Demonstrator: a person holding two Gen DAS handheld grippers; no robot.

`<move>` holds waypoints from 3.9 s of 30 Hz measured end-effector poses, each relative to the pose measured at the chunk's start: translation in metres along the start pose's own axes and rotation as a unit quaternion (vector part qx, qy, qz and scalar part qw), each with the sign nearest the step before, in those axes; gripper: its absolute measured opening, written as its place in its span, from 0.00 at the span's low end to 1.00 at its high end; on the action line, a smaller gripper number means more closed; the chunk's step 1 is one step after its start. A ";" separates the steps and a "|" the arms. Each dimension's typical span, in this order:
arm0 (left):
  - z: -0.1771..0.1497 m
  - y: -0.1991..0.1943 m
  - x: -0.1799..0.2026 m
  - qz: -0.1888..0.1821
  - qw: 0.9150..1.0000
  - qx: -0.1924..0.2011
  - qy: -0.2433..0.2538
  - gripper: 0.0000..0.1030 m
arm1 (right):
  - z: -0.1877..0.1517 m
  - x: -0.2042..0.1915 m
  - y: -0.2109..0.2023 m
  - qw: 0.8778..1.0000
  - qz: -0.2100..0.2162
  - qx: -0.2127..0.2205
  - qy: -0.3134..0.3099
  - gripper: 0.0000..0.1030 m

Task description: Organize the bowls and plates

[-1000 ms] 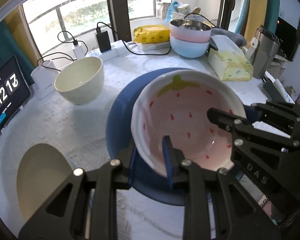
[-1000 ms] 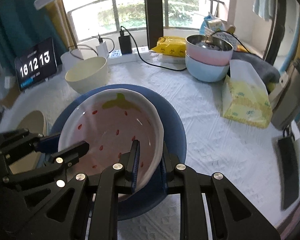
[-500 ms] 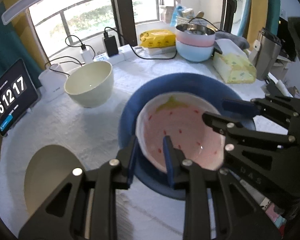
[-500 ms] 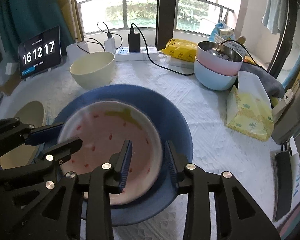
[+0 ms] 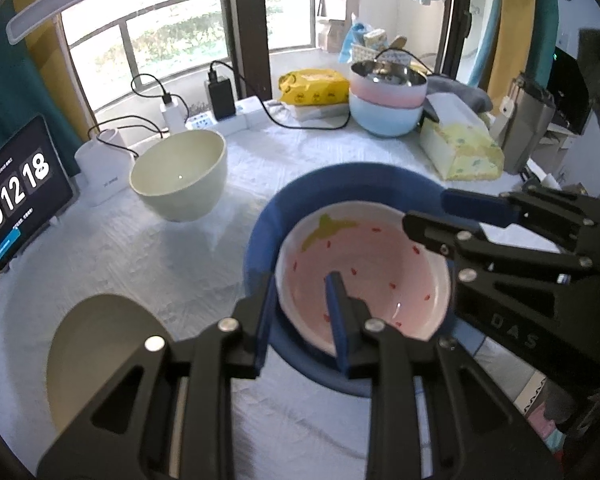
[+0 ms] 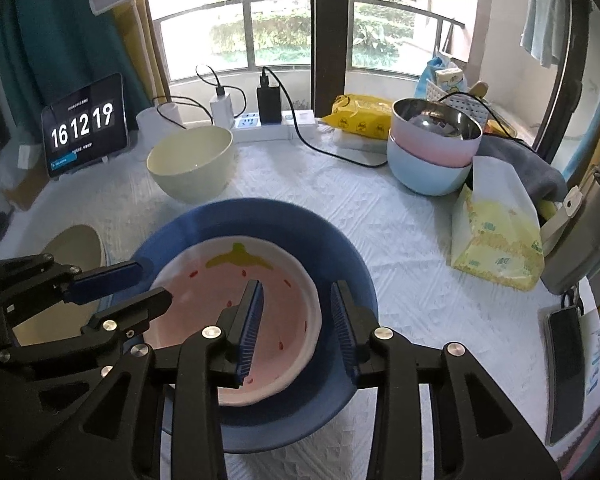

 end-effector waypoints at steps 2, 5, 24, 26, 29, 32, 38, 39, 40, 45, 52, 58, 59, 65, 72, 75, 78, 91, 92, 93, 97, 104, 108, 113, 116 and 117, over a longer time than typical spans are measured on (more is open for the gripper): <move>0.002 -0.005 -0.002 -0.001 1.000 0.005 -0.002 0.27 | 0.002 -0.001 -0.001 1.000 0.000 0.002 0.001 0.36; 0.004 -0.010 -0.006 -0.001 1.000 0.012 -0.006 0.27 | 0.006 -0.003 -0.005 1.000 0.002 0.006 0.000 0.36; 0.016 -0.030 -0.045 0.013 0.998 0.046 -0.043 0.31 | 0.030 -0.019 -0.013 1.000 0.011 0.021 -0.002 0.36; 0.017 -0.032 -0.052 0.014 0.997 0.050 -0.052 0.34 | 0.033 -0.022 -0.012 1.000 0.013 0.021 -0.003 0.36; 0.018 -0.034 -0.062 0.017 0.996 0.054 -0.064 0.36 | 0.038 -0.027 -0.010 1.000 0.015 0.021 -0.005 0.36; 0.020 -0.035 -0.072 0.019 0.995 0.058 -0.077 0.39 | 0.043 -0.032 -0.008 1.000 0.017 0.022 -0.008 0.36; 0.024 -0.032 -0.091 0.022 0.993 0.064 -0.098 0.42 | 0.054 -0.042 -0.001 0.999 0.021 0.021 -0.014 0.36; 0.025 -0.032 -0.094 0.022 0.993 0.064 -0.100 0.42 | 0.056 -0.043 0.001 0.999 0.022 0.021 -0.015 0.36; 0.026 -0.031 -0.097 0.024 0.993 0.065 -0.101 0.42 | 0.058 -0.044 0.002 0.999 0.022 0.020 -0.016 0.36; 0.031 -0.026 -0.107 0.025 0.992 0.065 -0.108 0.42 | 0.067 -0.050 0.012 0.999 0.031 0.014 -0.016 0.36; 0.040 -0.020 -0.126 0.029 0.990 0.068 -0.116 0.42 | 0.083 -0.051 0.026 0.999 0.042 0.004 0.003 0.36; 0.052 -0.014 -0.139 0.029 0.991 0.068 -0.116 0.42 | 0.098 -0.051 0.038 0.999 0.046 -0.002 0.012 0.36; 0.055 -0.013 -0.141 0.029 0.991 0.069 -0.115 0.42 | 0.100 -0.050 0.040 0.999 0.046 -0.003 0.013 0.36; 0.067 -0.008 -0.151 0.029 0.990 0.072 -0.114 0.42 | 0.112 -0.051 0.046 0.999 0.044 -0.004 0.014 0.36; 0.076 0.001 -0.163 0.032 0.989 0.073 -0.125 0.42 | 0.124 -0.050 0.058 0.999 0.045 -0.009 0.016 0.36; 0.078 0.009 -0.169 0.031 0.989 0.067 -0.132 0.42 | 0.129 -0.049 0.064 0.999 0.046 -0.013 0.020 0.36; 0.077 0.018 -0.174 0.031 0.988 0.061 -0.135 0.42 | 0.132 -0.050 0.071 0.998 0.048 -0.019 0.023 0.36; 0.077 0.059 -0.183 0.038 0.989 0.023 -0.142 0.42 | 0.140 -0.069 0.114 0.996 0.065 -0.054 0.022 0.36; 0.077 0.061 -0.182 0.038 0.989 0.019 -0.142 0.42 | 0.140 -0.071 0.117 0.996 0.066 -0.057 0.022 0.36; 0.077 0.064 -0.181 0.039 0.989 0.015 -0.141 0.42 | 0.140 -0.072 0.120 0.996 0.068 -0.061 0.021 0.36; 0.077 0.074 -0.181 0.042 0.989 0.005 -0.140 0.42 | 0.141 -0.074 0.131 0.994 0.074 -0.075 0.019 0.36; 0.077 0.098 -0.186 0.042 0.988 -0.025 -0.144 0.42 | 0.139 -0.078 0.158 0.988 0.097 -0.117 0.027 0.34; 0.078 0.105 -0.187 0.045 0.988 -0.032 -0.141 0.42 | 0.134 -0.076 0.173 0.986 0.094 -0.135 0.034 0.29; 0.076 0.119 -0.189 0.045 0.987 -0.048 -0.149 0.42 | 0.134 -0.074 0.184 0.982 0.103 -0.147 0.050 0.26; 0.075 0.126 -0.190 0.039 0.986 -0.058 -0.154 0.42 | 0.134 -0.074 0.187 0.981 0.108 -0.151 0.049 0.26; 0.075 0.128 -0.190 0.038 0.985 -0.062 -0.155 0.42 | 0.134 -0.076 0.190 0.981 0.110 -0.154 0.048 0.26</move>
Point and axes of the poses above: each gripper's, at about its wrist camera, not at the fingertips, and y roughly the way its jaws point, x to its right, z to its top, the point moved 2 cm from there along y, roughly the way its jaws point, and after that the axes turned 3 degrees about -z, right-handed, at the moved point
